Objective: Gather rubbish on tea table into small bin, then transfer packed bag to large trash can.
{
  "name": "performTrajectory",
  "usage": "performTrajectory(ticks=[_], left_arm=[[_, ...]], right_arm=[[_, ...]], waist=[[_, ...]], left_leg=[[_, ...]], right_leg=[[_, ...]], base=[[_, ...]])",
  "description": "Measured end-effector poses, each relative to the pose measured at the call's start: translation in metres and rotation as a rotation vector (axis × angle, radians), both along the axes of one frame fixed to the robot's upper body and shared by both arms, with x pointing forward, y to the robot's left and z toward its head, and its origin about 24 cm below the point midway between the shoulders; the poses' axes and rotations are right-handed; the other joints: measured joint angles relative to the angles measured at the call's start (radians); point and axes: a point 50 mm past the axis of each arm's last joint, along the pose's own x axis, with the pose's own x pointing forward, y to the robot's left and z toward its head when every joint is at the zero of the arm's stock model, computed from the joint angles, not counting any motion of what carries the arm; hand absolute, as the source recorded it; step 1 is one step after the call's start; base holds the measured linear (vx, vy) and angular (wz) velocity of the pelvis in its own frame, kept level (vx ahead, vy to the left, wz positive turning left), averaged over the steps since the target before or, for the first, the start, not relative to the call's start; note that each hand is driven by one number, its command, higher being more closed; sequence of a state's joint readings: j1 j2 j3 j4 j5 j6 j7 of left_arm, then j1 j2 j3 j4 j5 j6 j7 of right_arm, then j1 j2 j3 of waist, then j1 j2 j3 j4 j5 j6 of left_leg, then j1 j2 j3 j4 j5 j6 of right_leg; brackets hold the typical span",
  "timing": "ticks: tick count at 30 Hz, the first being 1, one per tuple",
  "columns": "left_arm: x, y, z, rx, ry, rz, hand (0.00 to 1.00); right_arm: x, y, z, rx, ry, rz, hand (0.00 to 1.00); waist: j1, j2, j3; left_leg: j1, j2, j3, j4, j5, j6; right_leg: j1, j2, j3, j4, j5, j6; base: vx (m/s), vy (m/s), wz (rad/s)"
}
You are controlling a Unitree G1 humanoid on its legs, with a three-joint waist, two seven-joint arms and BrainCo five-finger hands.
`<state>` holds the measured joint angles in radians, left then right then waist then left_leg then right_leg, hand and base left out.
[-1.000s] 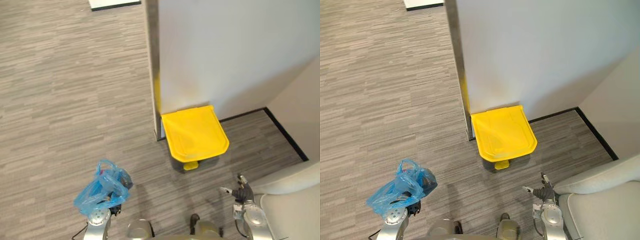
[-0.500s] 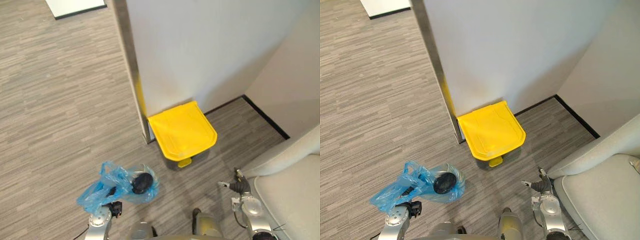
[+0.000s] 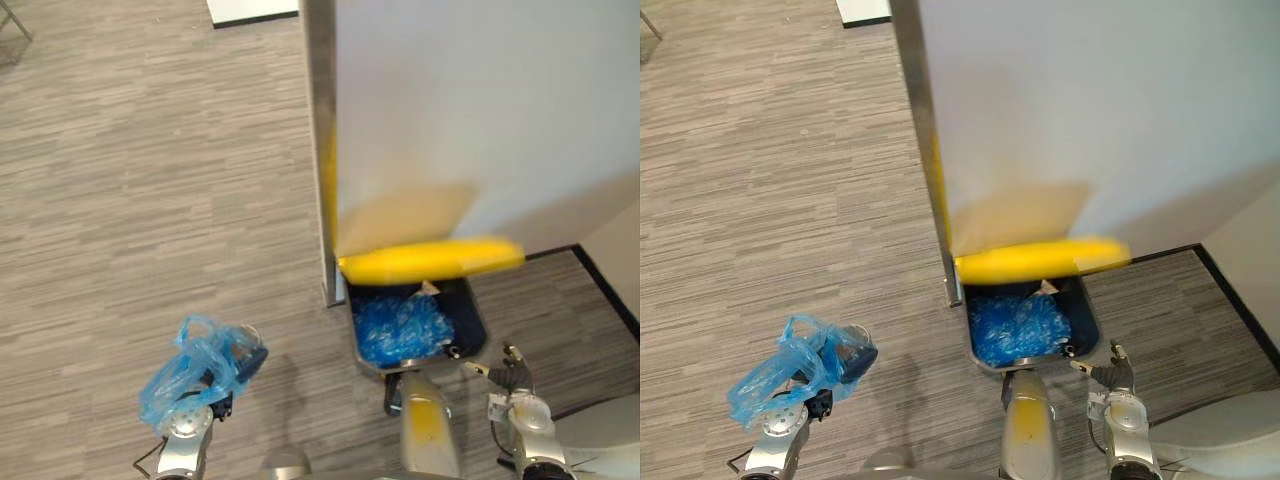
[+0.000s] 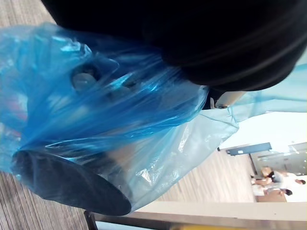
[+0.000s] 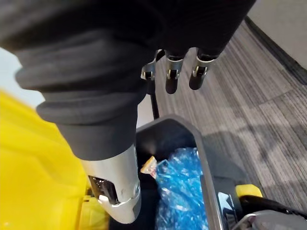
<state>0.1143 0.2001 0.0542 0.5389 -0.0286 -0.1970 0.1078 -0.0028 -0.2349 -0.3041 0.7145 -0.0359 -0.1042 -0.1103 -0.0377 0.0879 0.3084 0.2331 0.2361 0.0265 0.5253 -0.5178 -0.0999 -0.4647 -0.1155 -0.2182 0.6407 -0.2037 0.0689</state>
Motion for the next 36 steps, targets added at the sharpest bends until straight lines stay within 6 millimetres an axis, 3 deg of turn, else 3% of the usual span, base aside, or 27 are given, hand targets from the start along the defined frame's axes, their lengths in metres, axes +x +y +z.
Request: performTrajectory(ticks=[3, 7, 11, 14, 16, 18, 20, 21, 26, 28, 31, 33, 36], left_arm=[[0.003, -0.005, 0.0, -0.018, -0.002, -0.012, 1.0], [0.007, -0.014, 0.0, -0.046, -0.013, -0.027, 1.0], [0.009, -0.02, 0.001, -0.053, -0.026, -0.05, 1.0], [0.022, -0.025, 0.008, -0.055, -0.061, -0.08, 1.0], [0.036, -0.035, 0.015, -0.06, -0.097, -0.116, 1.0], [0.046, -0.04, 0.023, -0.064, -0.143, -0.117, 1.0], [0.053, -0.041, 0.033, -0.058, -0.196, -0.116, 1.0], [0.06, -0.04, 0.04, -0.06, -0.23, -0.112, 1.0], [0.073, -0.045, 0.065, -0.077, -0.342, -0.129, 1.0], [0.088, -0.073, 0.09, -0.106, -0.452, -0.238, 1.0], [0.097, -0.099, 0.108, -0.128, -0.523, -0.347, 1.0], [0.102, -0.118, 0.126, -0.149, -0.587, -0.437, 1.0], [0.106, -0.145, 0.148, -0.192, -0.674, -0.538, 1.0]], right_arm=[[0.003, 0.007, 0.002, 0.051, -0.054, -0.03, 0.0], [0.01, 0.029, -0.003, 0.097, -0.054, 0.018, 0.0], [0.032, 0.088, -0.005, 0.148, -0.046, 0.284, 0.0], [0.079, 0.137, 0.026, 0.149, -0.168, 0.49, 0.0], [0.113, 0.154, 0.06, 0.119, -0.291, 0.565, 0.0], [0.141, 0.163, 0.096, 0.082, -0.407, 0.595, 0.0], [0.169, 0.163, 0.135, 0.017, -0.509, 0.604, 0.0], [0.182, 0.156, 0.152, -0.034, -0.531, 0.592, 0.0], [0.206, 0.131, 0.2, -0.162, -0.604, 0.553, 0.0], [0.215, 0.117, 0.238, -0.249, -0.671, 0.538, 0.0], [0.218, 0.108, 0.256, -0.289, -0.708, 0.52, 0.0], [0.22, 0.109, 0.266, -0.327, -0.724, 0.527, 0.0], [0.22, 0.107, 0.269, -0.36, -0.717, 0.537, 0.0]], waist=[[-0.008, -0.019, -0.011], [-0.024, -0.021, -0.011], [0.001, -0.032, -0.017], [0.015, -0.031, -0.017], [0.048, -0.027, -0.009], [0.057, -0.023, 0.009], [0.058, -0.019, 0.03], [0.076, -0.027, 0.053], [0.109, -0.02, 0.075], [0.104, -0.005, 0.109], [0.096, -0.003, 0.122], [0.074, -0.002, 0.122], [0.066, -0.003, 0.123]], left_leg=[[-0.018, 0.015, 0.001, -0.042, 0.095, -0.02], [-0.02, 0.028, 0.002, -0.085, 0.113, -0.035], [-0.08, 0.024, 0.004, -0.103, 0.113, -0.035], [-0.192, 0.025, 0.001, -0.102, 0.111, -0.038], [-0.243, 0.027, -0.007, -0.1, 0.104, -0.051], [-0.277, 0.034, -0.035, -0.096, 0.093, -0.07], [-0.32, 0.041, -0.055, -0.1, 0.061, -0.1], [-0.343, 0.036, -0.059, -0.088, 0.059, -0.099], [-0.401, 0.04, -0.102, -0.091, 0.063, -0.105], [-0.407, 0.047, -0.108, -0.093, 0.078, -0.133], [-0.41, 0.047, -0.108, -0.088, 0.079, -0.135], [-0.415, 0.045, -0.107, -0.085, 0.078, -0.134], [-0.423, 0.045, -0.106, -0.068, 0.076, -0.131]], right_leg=[[-0.011, 0.031, -0.004, -0.043, 0.001, -0.004], [-0.011, 0.038, -0.019, -0.07, 0.012, -0.021], [-0.027, 0.025, -0.034, -0.13, 0.064, -0.019], [-0.069, 0.003, -0.07, -0.21, 0.125, -0.008], [-0.092, -0.008, -0.09, -0.235, 0.155, -0.009], [-0.092, -0.019, -0.119, -0.253, 0.173, -0.003], [-0.112, -0.024, -0.128, -0.265, 0.194, -0.002], [-0.119, -0.022, -0.118, -0.286, 0.213, 0.008], [-0.156, 0.009, -0.114, -0.331, 0.244, -0.013], [-0.164, 0.011, -0.116, -0.325, 0.24, -0.022], [-0.164, 0.009, -0.117, -0.322, 0.24, -0.025], [-0.164, 0.009, -0.118, -0.322, 0.239, -0.027], [-0.164, 0.008, -0.118, -0.32, 0.238, -0.032]], base=[[0.35, -0.236, -0.18], [0.12, -0.082, 0.07], [-0.08, -0.02, 0.26], [-0.2, -0.037, 0.42], [-0.22, -0.067, 0.42], [-0.19, -0.074, 0.51], [-0.23, -0.075, 0.45], [-0.2, -0.055, 0.19], [-0.06, -0.061, 0.02], [0.05, -0.049, -0.05], [0.02, -0.004, 0.01], [0.03, 0.014, 0.04], [0.03, 0.023, 0.02]])
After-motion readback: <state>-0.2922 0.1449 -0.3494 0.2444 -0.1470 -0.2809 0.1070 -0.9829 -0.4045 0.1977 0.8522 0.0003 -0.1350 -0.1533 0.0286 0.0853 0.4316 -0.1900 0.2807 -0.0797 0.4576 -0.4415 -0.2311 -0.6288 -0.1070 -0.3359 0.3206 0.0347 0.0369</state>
